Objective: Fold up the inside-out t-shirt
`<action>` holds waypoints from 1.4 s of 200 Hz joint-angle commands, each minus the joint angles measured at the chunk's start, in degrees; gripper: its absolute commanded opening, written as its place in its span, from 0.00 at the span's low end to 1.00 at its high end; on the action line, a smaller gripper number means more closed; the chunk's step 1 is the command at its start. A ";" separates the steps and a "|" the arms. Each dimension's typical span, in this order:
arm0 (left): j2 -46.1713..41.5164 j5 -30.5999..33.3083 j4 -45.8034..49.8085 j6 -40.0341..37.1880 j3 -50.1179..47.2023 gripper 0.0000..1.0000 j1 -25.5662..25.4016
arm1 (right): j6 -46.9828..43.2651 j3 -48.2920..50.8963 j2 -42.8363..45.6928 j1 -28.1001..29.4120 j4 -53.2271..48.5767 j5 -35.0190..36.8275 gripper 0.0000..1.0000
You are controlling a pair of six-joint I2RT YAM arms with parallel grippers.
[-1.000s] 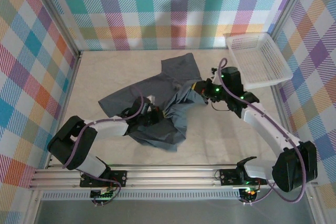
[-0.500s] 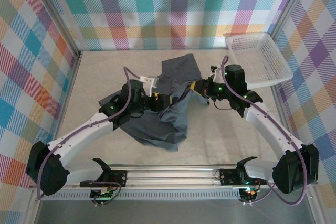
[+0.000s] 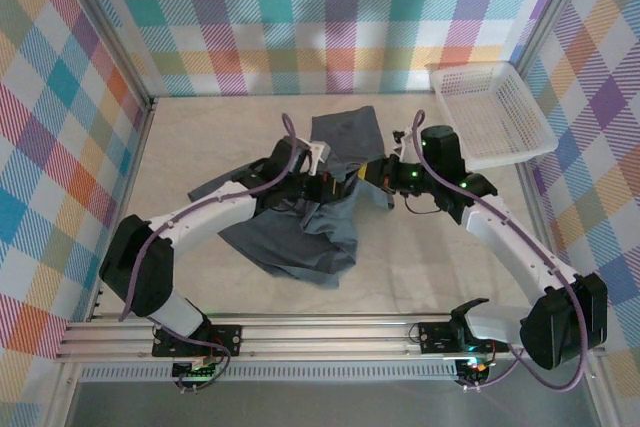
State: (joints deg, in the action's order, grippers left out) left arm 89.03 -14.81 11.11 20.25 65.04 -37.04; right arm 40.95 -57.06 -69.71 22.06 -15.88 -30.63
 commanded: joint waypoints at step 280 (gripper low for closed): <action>-16.54 -11.88 3.97 24.98 3.46 0.00 5.84 | -20.28 16.38 -2.10 25.79 10.09 30.46 0.37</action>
State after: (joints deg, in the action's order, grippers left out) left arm 73.25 -25.52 17.96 44.36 67.46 -32.08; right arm 29.41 -40.14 -78.96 47.68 -5.72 -3.31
